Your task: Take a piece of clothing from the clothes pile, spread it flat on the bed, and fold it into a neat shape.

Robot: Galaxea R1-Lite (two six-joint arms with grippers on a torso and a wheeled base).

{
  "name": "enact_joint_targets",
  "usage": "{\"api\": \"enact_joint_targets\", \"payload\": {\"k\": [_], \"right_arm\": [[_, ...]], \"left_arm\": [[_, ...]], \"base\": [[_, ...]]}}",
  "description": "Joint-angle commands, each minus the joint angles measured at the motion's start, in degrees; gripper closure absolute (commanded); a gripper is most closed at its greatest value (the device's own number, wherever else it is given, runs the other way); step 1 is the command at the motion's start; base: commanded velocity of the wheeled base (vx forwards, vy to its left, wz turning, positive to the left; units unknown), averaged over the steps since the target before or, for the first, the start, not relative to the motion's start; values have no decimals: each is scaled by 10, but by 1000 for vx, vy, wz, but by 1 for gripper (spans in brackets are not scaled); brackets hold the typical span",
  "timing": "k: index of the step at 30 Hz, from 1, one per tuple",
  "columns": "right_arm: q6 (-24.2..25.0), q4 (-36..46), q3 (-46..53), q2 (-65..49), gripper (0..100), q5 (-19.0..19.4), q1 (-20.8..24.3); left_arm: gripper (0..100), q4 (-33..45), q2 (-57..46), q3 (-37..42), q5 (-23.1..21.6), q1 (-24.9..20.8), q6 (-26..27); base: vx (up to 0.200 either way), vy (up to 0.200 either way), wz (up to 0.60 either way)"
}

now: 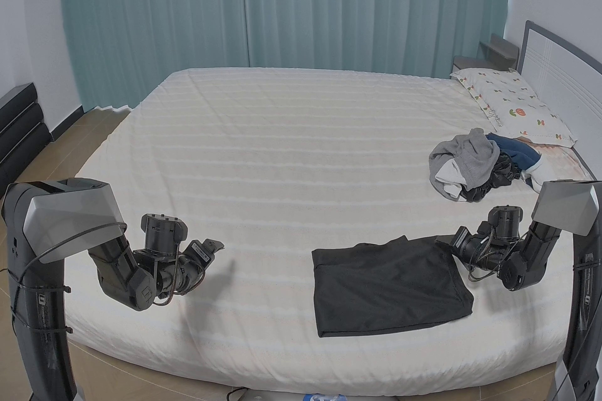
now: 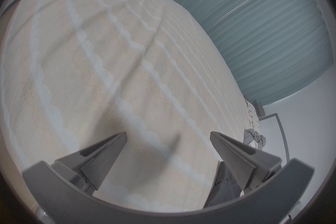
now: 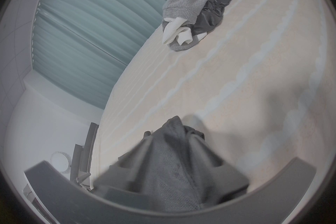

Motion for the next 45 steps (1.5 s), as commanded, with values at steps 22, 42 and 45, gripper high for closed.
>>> {"api": "enact_joint_targets", "payload": {"k": [22,42,45], "right_arm": [[27,0,-31,19,100,-2,-27],[-118,-16,155,-69,0,144,-96],[-157,-15,174,-73,0,165,-104]], "left_arm": [[0,1,1,-1,-1,0,0],[0,0,1,-1,2,0,-1],[0,1,1,-2,2,-1,-1]], "base": [[0,0,0],[0,0,0],[0,0,0]]}}
